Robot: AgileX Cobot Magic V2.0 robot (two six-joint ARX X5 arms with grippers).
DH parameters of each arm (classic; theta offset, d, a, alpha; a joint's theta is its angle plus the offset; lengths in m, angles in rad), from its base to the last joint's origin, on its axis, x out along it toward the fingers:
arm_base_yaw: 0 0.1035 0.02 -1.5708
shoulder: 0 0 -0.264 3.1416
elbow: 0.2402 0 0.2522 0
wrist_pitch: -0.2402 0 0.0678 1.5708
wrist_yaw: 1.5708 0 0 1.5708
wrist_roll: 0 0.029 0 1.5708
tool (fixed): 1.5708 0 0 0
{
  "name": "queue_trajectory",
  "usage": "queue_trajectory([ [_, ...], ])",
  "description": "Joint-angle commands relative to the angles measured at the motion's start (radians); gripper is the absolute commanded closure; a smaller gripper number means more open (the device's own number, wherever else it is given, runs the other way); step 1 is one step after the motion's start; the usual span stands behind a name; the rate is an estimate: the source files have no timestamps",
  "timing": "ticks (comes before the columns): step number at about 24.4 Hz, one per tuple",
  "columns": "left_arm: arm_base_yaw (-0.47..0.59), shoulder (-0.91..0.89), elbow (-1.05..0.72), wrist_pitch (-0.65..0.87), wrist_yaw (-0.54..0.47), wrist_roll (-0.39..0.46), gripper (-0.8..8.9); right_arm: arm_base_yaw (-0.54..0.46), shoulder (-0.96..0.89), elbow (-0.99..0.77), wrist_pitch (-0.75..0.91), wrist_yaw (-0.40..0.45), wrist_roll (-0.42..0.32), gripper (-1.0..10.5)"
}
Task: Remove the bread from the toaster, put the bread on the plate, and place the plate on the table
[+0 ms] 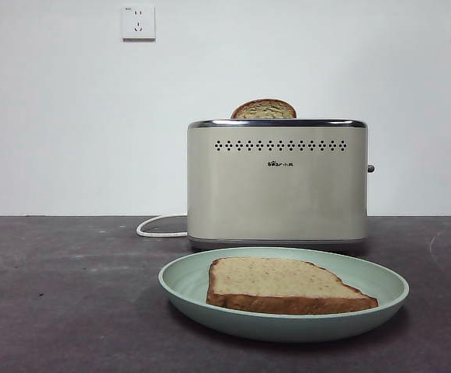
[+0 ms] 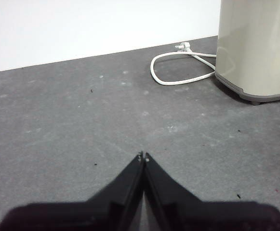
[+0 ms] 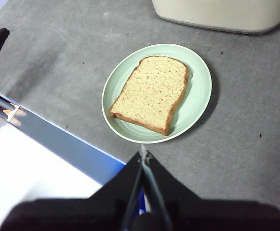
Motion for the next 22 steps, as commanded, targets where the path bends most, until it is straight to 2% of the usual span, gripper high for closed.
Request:
queue_trajectory([
  [1, 0.003, -0.003, -0.014, 0.010, 0.001, -0.007, 8.17, 0.001, -0.001, 0.002, 0.003, 0.003, 0.002, 9.4],
  [4, 0.003, -0.003, -0.014, 0.010, 0.001, -0.007, 8.17, 0.001, -0.001, 0.002, 0.004, 0.005, -0.011, 9.4],
  [5, 0.003, -0.003, -0.014, 0.010, 0.001, -0.007, 8.16, 0.001, -0.001, 0.002, 0.010, 0.016, -0.046, 9.4],
  [9, 0.003, -0.003, -0.014, 0.010, 0.001, -0.007, 8.16, -0.028, -0.003, 0.002, 0.130, 0.166, -0.123, 9.4],
  [16, 0.003, -0.003, -0.014, 0.010, 0.001, -0.007, 8.17, -0.232, -0.013, -0.021, 0.354, 0.187, -0.201, 9.4],
  [22, 0.003, -0.003, -0.014, 0.010, 0.001, -0.007, 8.16, -0.330, -0.131, -0.238, 0.652, 0.182, -0.214, 9.4],
])
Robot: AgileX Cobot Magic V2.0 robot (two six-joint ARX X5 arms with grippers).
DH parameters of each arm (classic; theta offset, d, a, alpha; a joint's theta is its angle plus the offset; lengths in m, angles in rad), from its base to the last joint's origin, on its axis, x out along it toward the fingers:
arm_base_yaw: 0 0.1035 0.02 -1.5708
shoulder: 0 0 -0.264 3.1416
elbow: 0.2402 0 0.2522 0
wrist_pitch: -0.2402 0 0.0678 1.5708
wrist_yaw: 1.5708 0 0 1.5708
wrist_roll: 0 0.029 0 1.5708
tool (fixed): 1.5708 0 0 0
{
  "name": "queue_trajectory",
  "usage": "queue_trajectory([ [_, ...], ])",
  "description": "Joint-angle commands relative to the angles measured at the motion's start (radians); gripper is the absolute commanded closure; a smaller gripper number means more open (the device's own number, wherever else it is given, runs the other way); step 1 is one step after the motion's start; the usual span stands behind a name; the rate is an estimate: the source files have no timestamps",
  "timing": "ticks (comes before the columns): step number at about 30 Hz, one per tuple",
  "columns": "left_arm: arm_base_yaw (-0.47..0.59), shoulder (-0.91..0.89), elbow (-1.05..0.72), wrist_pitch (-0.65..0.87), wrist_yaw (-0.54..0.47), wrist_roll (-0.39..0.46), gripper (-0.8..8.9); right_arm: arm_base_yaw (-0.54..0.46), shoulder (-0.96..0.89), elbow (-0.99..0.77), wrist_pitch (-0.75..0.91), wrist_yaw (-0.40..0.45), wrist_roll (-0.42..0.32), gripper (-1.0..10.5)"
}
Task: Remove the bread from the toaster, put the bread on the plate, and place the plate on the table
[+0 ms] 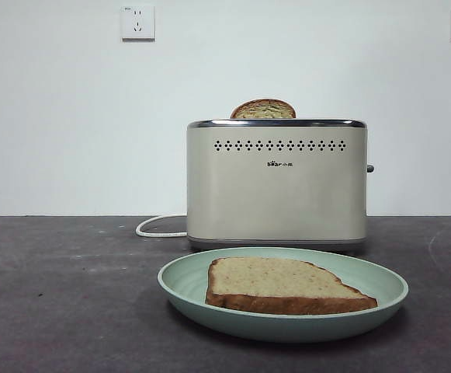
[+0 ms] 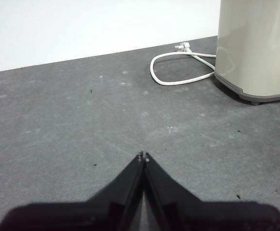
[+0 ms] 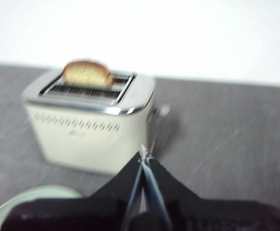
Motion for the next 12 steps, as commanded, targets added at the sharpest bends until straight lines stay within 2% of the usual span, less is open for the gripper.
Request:
queue_trajectory([
  [1, 0.003, -0.003, -0.014, 0.010, 0.001, -0.007, 8.16, -0.021, -0.072, -0.154, 0.155, 0.002, -0.015, 9.4],
  [6, 0.003, -0.003, -0.014, 0.010, 0.001, -0.007, 8.16, -0.030, -0.203, -0.415, 0.389, 0.005, -0.084, 9.4],
  [12, 0.003, -0.003, -0.014, 0.010, 0.001, -0.007, 8.16, -0.030, -0.337, -0.627, 0.451, 0.008, -0.119, 9.4],
])
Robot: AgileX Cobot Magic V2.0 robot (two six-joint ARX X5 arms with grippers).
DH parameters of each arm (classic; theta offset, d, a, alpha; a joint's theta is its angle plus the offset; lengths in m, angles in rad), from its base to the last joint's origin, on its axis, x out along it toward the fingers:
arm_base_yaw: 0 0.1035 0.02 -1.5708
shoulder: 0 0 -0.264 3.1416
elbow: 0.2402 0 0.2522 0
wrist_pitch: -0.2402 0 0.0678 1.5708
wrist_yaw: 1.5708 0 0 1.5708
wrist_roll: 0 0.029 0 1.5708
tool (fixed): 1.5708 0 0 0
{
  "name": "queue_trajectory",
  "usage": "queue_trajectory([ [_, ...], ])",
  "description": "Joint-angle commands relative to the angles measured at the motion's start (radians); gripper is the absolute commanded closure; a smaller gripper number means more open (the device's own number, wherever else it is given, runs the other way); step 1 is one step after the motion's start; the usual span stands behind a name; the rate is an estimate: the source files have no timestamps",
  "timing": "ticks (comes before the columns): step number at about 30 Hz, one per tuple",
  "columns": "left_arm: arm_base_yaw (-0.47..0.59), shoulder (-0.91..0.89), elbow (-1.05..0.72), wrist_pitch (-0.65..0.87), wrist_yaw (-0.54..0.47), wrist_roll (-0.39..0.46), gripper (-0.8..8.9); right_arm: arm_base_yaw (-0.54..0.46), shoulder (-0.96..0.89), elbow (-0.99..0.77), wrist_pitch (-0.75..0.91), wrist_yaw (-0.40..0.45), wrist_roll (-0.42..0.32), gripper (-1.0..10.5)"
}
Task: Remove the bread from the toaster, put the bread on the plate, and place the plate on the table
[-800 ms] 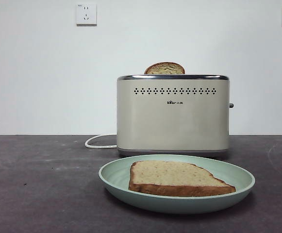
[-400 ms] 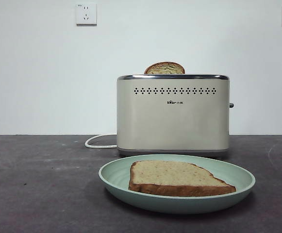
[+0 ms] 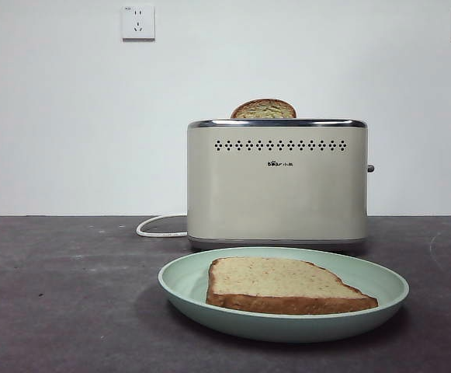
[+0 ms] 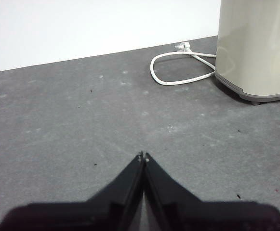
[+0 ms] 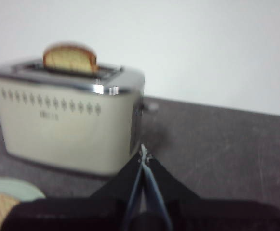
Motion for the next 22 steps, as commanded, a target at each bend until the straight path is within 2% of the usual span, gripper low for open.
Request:
queue_trajectory([
  [1, 0.003, -0.003, -0.014, 0.010, 0.000, -0.007, 8.17, -0.001, -0.055, -0.080, 0.011, 0.006, -0.020, 9.4],
  [6, 0.003, -0.003, -0.014, 0.010, 0.000, -0.007, 8.17, 0.000, -0.111, -0.164, 0.006, 0.006, -0.010, 9.4],
  [16, 0.003, -0.003, -0.014, 0.010, 0.000, -0.007, 8.17, 0.000, -0.111, -0.164, -0.096, 0.030, 0.041, 9.4],
  [22, 0.003, -0.003, -0.014, 0.010, 0.000, -0.007, 8.16, 0.000, -0.111, -0.164, -0.094, 0.029, 0.051, 9.4],
])
